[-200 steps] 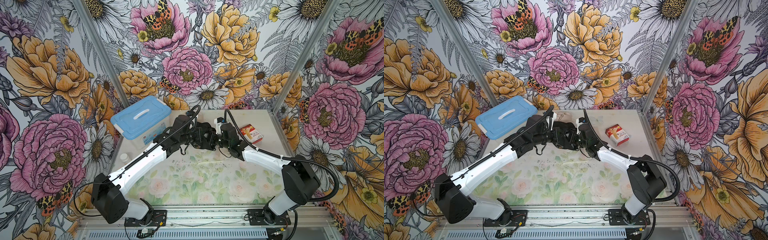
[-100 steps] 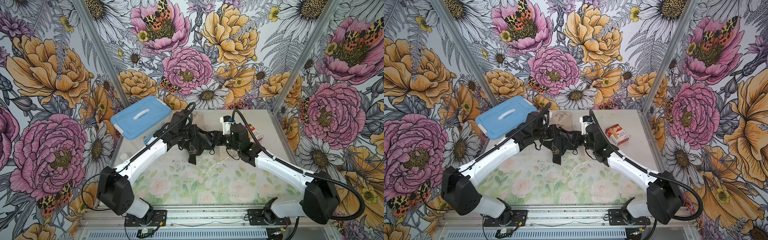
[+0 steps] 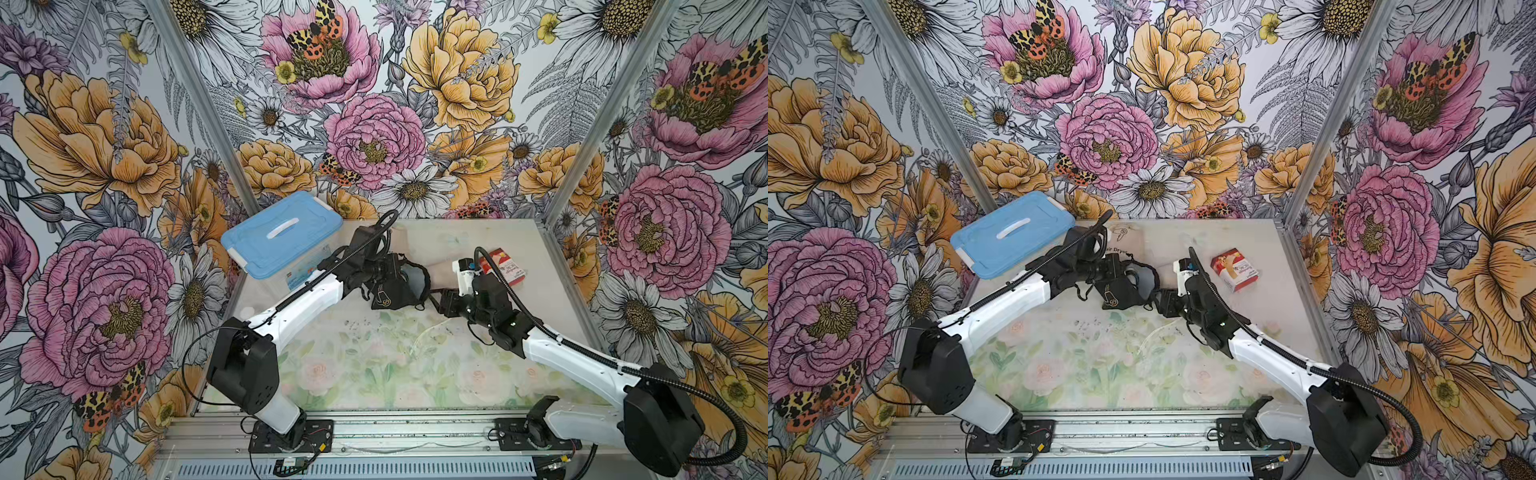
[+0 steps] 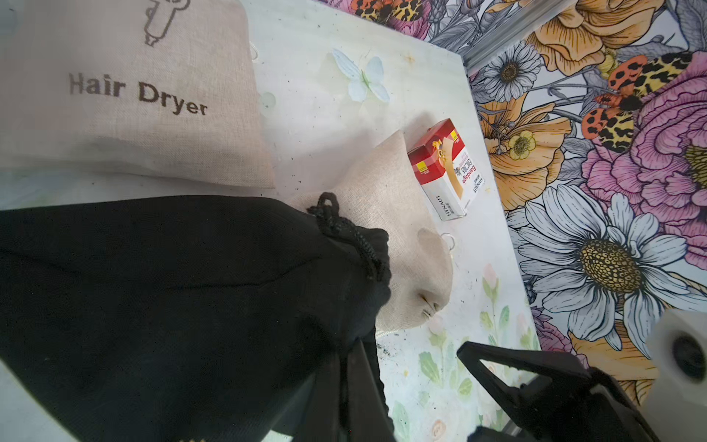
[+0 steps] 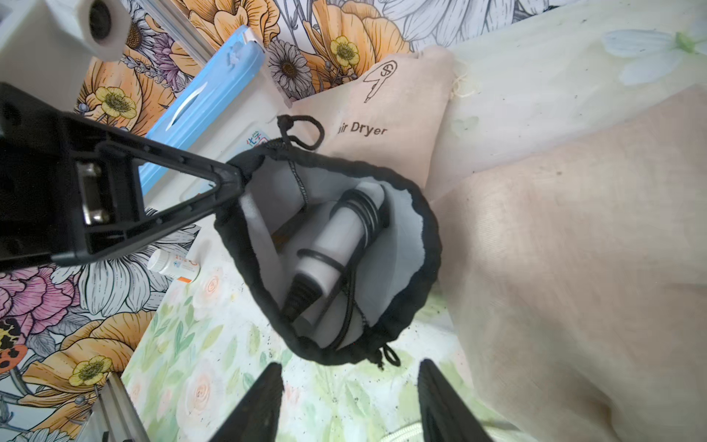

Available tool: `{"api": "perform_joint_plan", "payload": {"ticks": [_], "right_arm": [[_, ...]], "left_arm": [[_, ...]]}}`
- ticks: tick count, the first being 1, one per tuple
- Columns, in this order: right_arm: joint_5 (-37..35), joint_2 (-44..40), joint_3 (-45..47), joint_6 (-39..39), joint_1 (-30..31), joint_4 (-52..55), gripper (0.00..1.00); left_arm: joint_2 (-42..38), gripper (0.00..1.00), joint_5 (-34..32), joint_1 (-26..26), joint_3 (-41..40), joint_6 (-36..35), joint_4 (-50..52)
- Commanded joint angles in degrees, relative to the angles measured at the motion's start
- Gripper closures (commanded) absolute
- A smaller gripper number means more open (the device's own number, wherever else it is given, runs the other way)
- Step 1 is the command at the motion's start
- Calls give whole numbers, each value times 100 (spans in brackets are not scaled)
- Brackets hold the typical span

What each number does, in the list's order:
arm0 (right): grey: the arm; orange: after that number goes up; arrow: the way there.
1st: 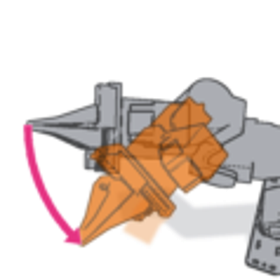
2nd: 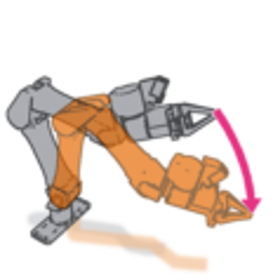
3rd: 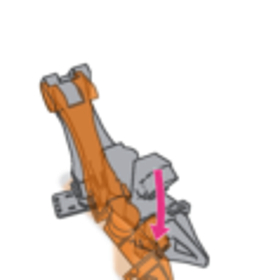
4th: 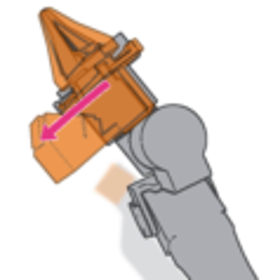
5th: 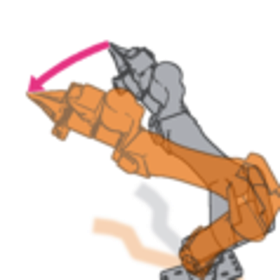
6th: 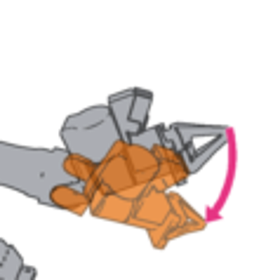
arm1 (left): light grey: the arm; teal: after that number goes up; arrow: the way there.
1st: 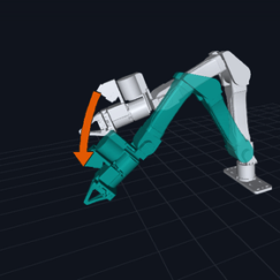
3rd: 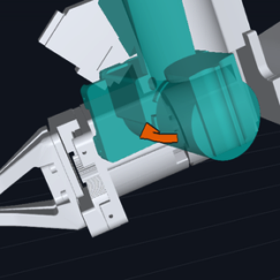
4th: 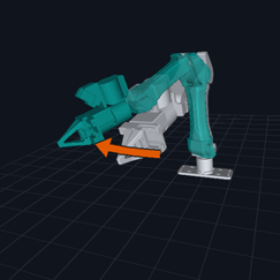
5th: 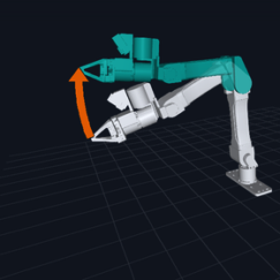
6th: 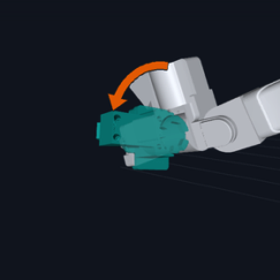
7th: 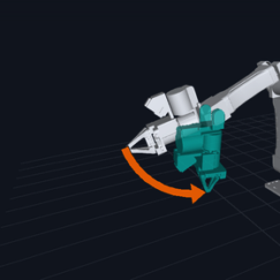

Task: Pack away hair dryers
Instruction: Place the drawstring bag at the center of the board.

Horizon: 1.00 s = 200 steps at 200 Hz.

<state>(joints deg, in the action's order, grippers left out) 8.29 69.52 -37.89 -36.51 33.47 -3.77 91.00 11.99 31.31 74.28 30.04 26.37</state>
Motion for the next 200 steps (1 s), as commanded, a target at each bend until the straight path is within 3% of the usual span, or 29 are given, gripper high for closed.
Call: {"api": "perform_joint_plan", "payload": {"ticks": [1,52,83,103,148,200], "right_arm": [[-199,-171,217,53,-41,-522,44],[-534,-463,522,83,-149,-552,44],[-651,-705,699,210,-232,-563,44],[-705,-806,789,408,-249,-635,44],[-925,-877,904,663,-280,-791,45],[-1423,-1650,1262,357,-514,-620,49]], "left_arm": [[322,100,425,-28,412,-125,-295],[1154,100,1026,209,1137,-366,-265],[1227,50,935,232,1546,-552,-69],[1133,38,619,170,1935,-820,288],[1028,36,337,-75,2374,-786,886],[1023,39,-143,518,1953,-1322,1331]]}}
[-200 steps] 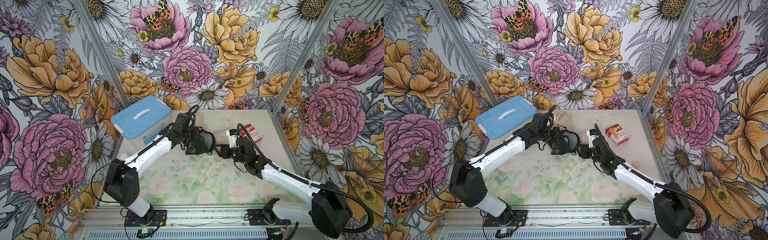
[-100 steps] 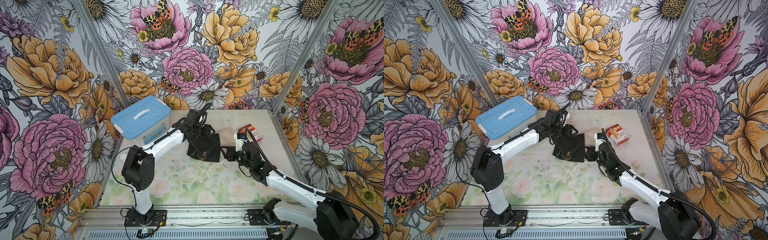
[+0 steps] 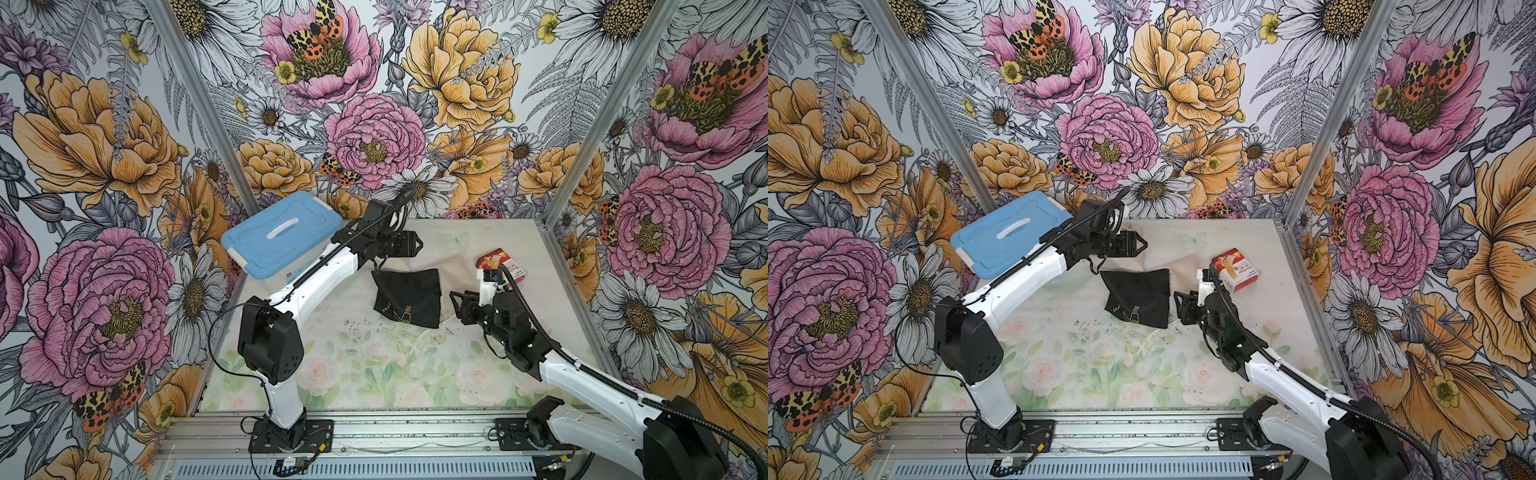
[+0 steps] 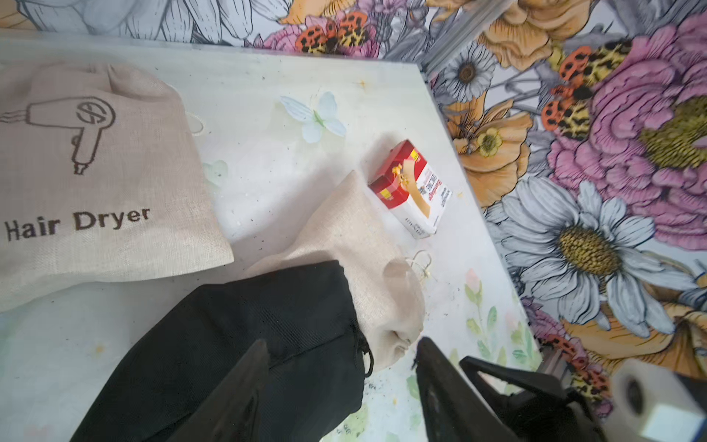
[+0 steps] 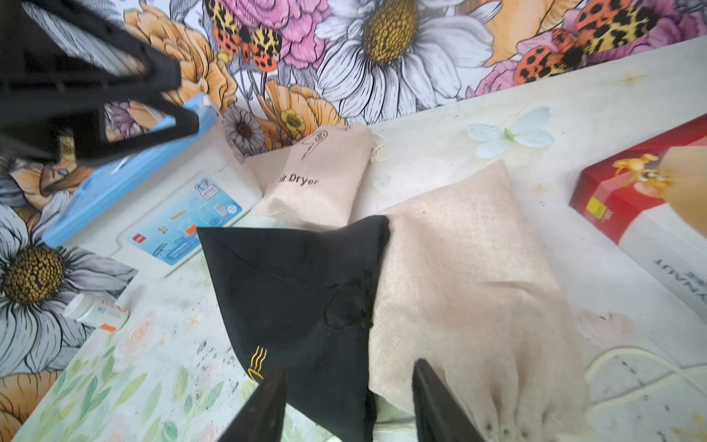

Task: Pack away hair dryers
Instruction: Place the drawstring bag at the center of the board, then pull the drawstrings on both sides of the drawstring bag.

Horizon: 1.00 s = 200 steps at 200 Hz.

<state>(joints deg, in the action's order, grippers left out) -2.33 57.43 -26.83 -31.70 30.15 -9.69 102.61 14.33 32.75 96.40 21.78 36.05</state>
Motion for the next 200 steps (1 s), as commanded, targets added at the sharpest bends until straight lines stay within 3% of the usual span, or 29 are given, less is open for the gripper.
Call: {"api": "perform_joint_plan", "payload": {"ticks": [1,80,200], "right_arm": [[-358,-464,163,-134,-192,-13,49],[729,-1449,761,-893,-1300,610,51],[1032,-1708,799,-828,-1499,794,52]], "left_arm": [[-132,40,-386,386,-274,-515,365],[957,47,-844,1119,187,-949,876],[1736,51,-630,1067,865,-368,886]]}}
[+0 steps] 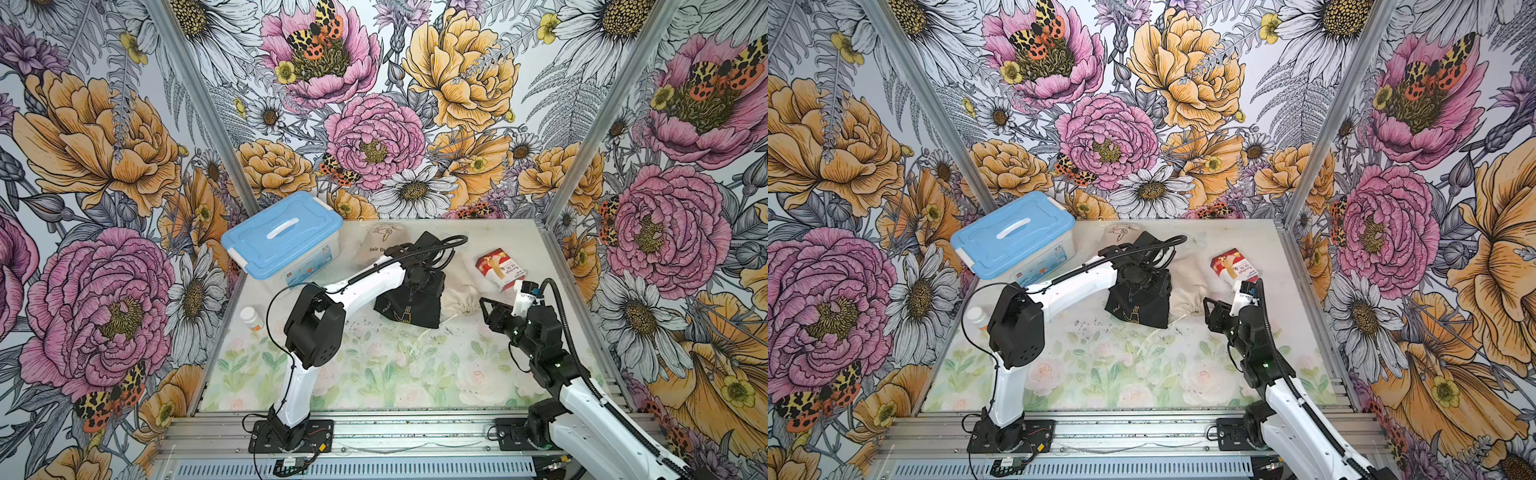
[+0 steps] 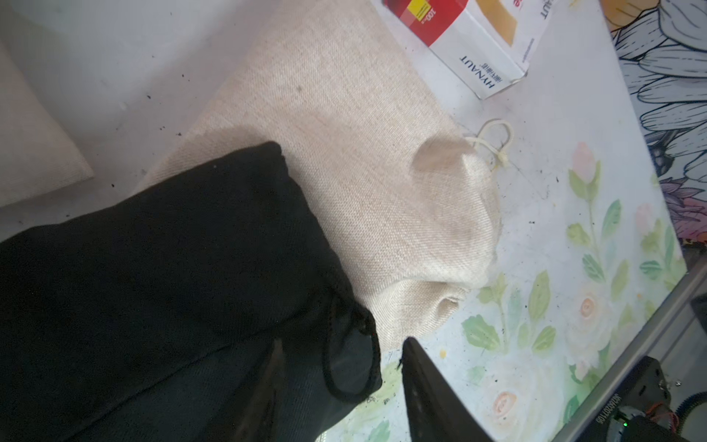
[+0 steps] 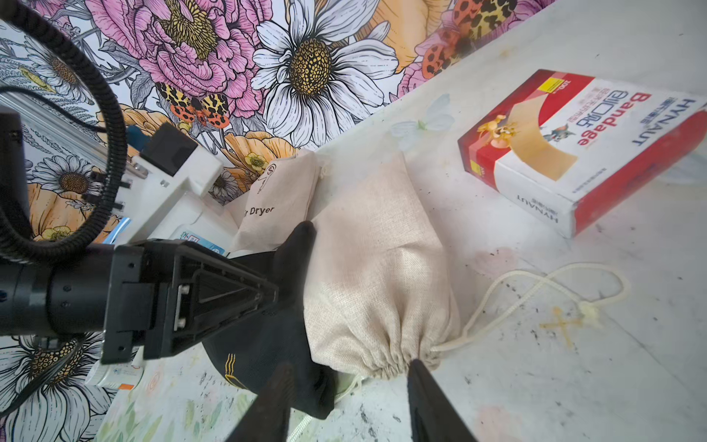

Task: Pack away hair dryers
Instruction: Pull the drawstrings on both sides of the drawstring bag.

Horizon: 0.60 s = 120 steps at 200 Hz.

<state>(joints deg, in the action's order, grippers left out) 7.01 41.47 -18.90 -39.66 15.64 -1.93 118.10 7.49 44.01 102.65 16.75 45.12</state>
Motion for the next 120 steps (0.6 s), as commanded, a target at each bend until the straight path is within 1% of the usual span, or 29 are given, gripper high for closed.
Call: {"api": "perform_joint_plan", "payload": {"ticks": [1,30,49,65,76,90,120], "right_arm": [[104,-120,1,-29,-47,22,52],[152,-209,22,-35,-68,26,52],[170,-240,41,-51,-83,24,52],[177,-253,52,-48,-79,18,52],[172,-254,46,-41,-87,18,52],[170,-253,41,-24,-90,18,52],[163,-238,9,36,-96,18,52]], "left_arm": [[195,51,66,-59,248,135,-21],[343,53,142,-111,384,188,-22],[388,59,192,-131,402,243,-26],[404,70,218,-112,446,249,-26],[427,87,247,-103,490,266,-25],[449,100,261,-77,557,285,-26],[360,100,223,-65,624,302,-21]]}}
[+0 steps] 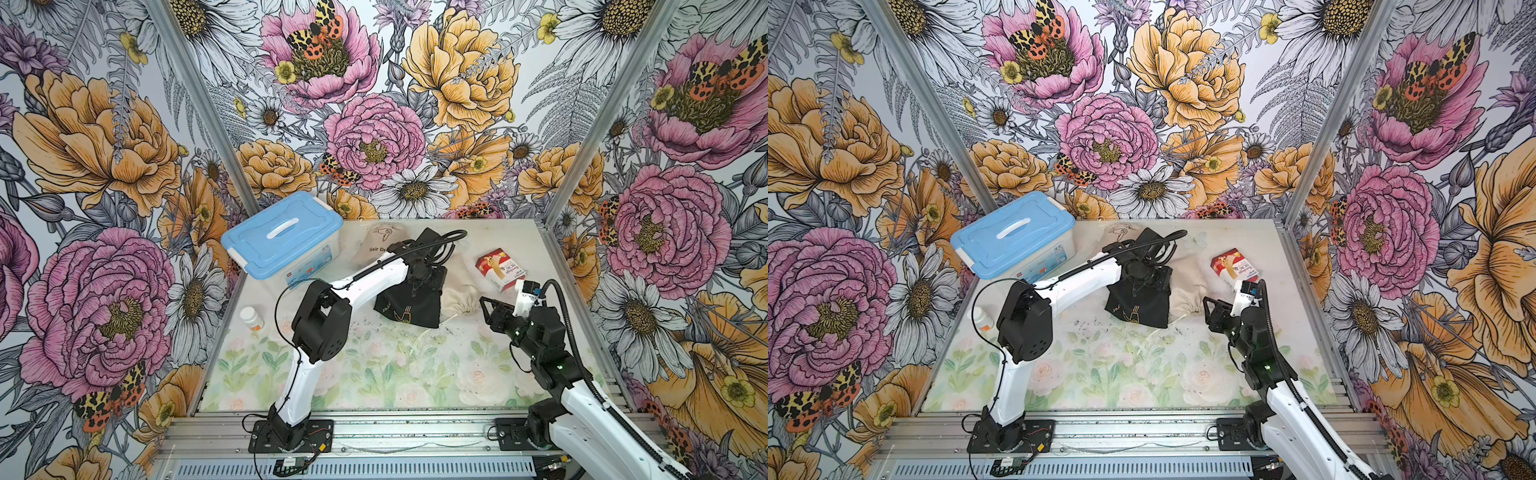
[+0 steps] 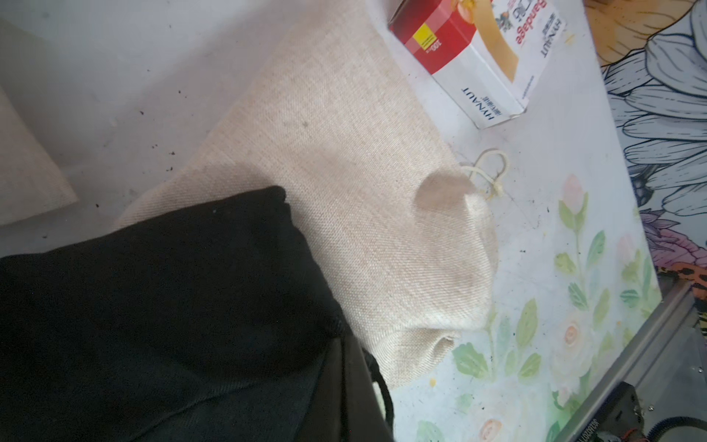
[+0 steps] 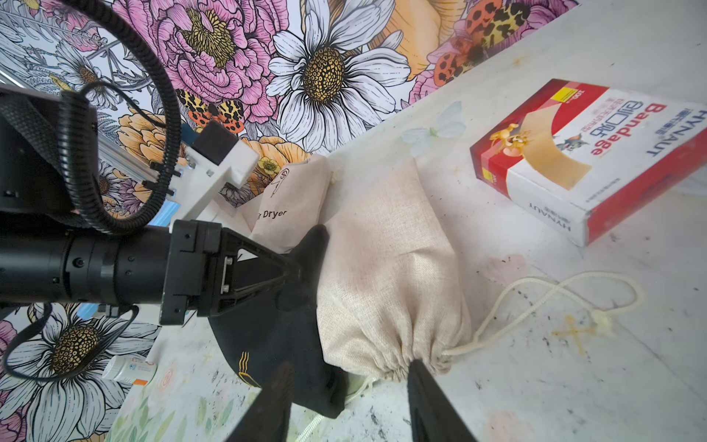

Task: Pack away hair dryers
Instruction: Pull the drawstrings on both sides of the drawstring bag.

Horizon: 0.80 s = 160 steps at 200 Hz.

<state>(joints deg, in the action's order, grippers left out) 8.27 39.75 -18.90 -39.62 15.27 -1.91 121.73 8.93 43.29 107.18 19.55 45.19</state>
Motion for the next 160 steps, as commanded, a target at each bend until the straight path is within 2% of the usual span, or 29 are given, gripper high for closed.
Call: {"api": "perform_joint_plan", "payload": {"ticks": [1,77,122,160], "right_arm": [[35,-69,9,37,-59,15,52],[144,217,-32,101,-59,-173,52],[236,879,-91,203,59,-654,53],[26,1676,-494,405,565,-955,53]], "left_arm": [[-15,100,76,15,176,22,-28],[-912,100,-92,-187,-194,24,-28],[-1490,100,-93,-598,-644,5,-42],[-2170,100,-102,-1014,-1168,0,-86]]}}
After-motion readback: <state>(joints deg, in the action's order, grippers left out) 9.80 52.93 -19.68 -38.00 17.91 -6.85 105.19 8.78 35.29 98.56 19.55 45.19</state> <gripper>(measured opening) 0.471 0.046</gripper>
